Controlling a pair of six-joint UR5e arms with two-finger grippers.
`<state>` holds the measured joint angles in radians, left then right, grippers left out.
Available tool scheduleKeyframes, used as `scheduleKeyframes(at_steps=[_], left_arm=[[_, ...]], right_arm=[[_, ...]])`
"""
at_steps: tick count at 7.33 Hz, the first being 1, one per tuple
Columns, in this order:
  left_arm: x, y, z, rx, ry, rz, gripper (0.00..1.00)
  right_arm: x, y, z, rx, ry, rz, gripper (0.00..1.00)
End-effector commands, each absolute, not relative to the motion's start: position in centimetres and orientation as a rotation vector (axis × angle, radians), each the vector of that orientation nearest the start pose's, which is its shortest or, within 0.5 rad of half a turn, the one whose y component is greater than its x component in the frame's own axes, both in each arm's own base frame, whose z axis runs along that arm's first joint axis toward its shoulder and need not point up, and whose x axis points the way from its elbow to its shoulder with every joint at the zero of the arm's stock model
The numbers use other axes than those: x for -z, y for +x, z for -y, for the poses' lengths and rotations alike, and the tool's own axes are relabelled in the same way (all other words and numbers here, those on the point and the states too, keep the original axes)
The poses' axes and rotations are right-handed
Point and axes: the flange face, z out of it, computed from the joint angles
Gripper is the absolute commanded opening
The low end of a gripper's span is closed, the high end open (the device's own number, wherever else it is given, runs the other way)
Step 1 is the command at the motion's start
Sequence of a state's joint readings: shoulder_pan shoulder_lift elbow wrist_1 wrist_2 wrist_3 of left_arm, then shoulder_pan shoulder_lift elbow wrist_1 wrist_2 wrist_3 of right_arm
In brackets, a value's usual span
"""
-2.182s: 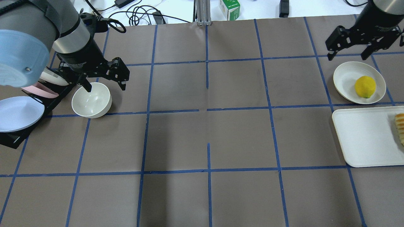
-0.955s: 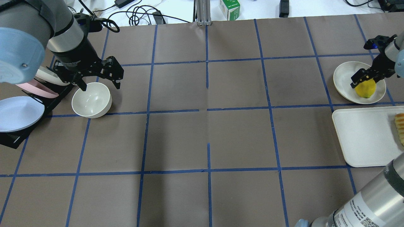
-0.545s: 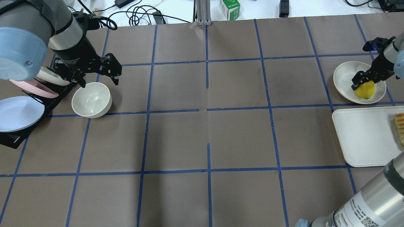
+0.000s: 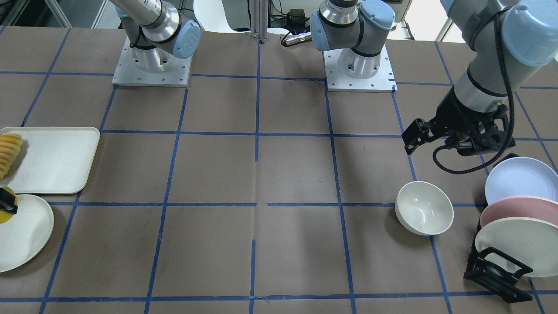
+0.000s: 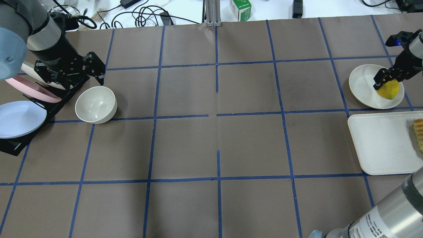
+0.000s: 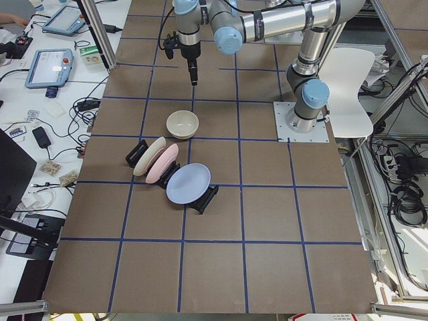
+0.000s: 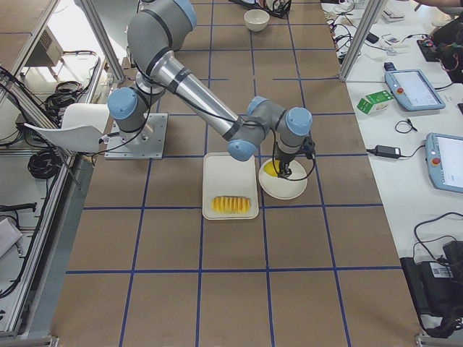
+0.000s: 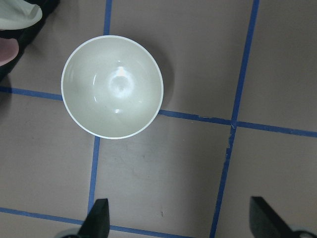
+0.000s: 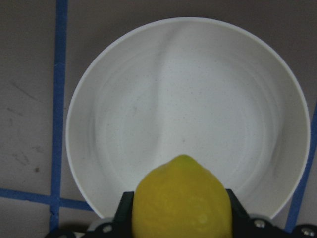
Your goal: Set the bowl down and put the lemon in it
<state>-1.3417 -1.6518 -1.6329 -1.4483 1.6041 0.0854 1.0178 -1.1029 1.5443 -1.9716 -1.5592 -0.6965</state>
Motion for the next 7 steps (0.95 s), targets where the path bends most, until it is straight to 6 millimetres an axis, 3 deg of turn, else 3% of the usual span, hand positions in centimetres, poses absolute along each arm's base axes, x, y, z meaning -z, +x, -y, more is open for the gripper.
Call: scheduleKeyframes(at_steps=[1,3,5,7], left_arm=[[-42.7,1.6,53.7,-0.043,-0.207,-3.107,1.00],[-42.4,3.3,53.7,-0.053,-0.210,-3.111,1.00],[-41.8,4.3,54.2,-0.056,-0.184,-3.114,1.00],[-40.7,5.2,55.0,-0.052,-0.191,-3.113,1.00]], right_arm=[[-33.0,-17.8,59.9,-0.088,-0.190,-3.093,0.21],[-38.1,-9.9,58.6,-0.085,-0.160,-3.136,0.21],[-39.8,-5.8,58.0,-0.075,-0.013,-3.132,0.21],[-40.6,1.8,58.0,-0.054,0.047,-3.139,0.21]])
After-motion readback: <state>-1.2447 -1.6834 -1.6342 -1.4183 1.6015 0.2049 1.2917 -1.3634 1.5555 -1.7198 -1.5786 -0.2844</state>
